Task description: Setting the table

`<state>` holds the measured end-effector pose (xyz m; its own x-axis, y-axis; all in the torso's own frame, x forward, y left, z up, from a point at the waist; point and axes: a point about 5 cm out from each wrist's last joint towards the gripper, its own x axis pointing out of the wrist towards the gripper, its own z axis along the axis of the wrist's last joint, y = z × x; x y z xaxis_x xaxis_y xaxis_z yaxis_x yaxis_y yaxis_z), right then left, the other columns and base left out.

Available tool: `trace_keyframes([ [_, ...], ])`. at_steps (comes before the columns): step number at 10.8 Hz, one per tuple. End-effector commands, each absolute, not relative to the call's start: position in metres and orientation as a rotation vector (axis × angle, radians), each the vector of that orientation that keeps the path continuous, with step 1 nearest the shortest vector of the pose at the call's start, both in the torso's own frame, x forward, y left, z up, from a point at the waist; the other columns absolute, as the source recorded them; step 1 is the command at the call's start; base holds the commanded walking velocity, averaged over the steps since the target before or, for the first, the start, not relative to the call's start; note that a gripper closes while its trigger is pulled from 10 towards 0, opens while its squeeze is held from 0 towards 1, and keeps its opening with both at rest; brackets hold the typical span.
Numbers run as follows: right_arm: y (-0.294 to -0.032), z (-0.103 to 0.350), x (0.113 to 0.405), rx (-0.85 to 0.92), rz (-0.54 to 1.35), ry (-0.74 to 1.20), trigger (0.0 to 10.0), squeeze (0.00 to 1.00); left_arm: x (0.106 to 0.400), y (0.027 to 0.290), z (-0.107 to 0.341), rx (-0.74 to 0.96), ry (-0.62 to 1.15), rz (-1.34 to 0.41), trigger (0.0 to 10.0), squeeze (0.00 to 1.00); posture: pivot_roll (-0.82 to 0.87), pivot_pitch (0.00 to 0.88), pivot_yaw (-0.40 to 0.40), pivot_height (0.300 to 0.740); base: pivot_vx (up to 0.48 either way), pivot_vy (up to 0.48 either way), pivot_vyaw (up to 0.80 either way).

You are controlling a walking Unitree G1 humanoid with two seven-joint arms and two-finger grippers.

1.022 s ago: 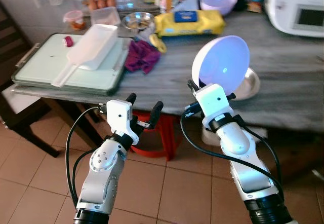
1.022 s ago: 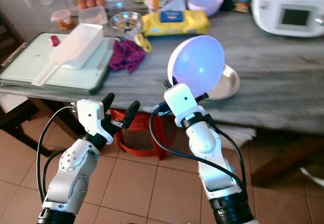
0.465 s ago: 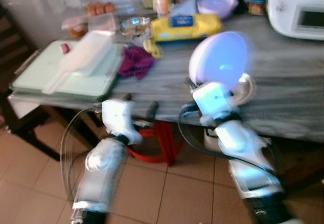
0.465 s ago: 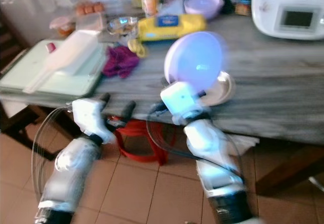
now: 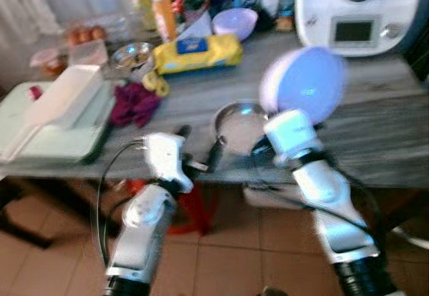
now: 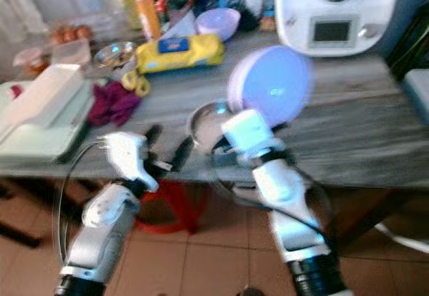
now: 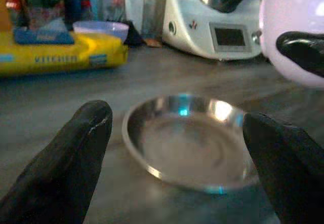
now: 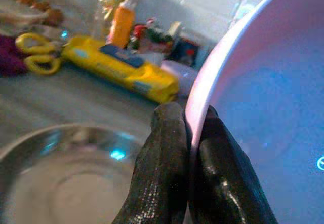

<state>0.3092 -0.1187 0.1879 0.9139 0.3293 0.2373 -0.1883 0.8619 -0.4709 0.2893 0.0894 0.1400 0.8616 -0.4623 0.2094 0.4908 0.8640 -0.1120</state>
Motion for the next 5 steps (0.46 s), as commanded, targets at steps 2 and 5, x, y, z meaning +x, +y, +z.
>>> trace_keyframes([
  [2,-0.107,0.193,0.307,-0.447,0.315,-0.352,10.0,0.00,0.290,0.105,0.140,-0.149,-0.193,-0.455,10.0,0.00,-0.15,0.143,0.099,0.740,0.129,0.000,0.00],
  [5,-0.105,0.193,0.306,-0.469,0.360,-0.352,10.0,0.00,0.290,0.121,0.143,-0.086,-0.217,-0.348,10.0,0.00,-0.14,0.152,0.090,0.740,0.000,0.000,0.00],
])
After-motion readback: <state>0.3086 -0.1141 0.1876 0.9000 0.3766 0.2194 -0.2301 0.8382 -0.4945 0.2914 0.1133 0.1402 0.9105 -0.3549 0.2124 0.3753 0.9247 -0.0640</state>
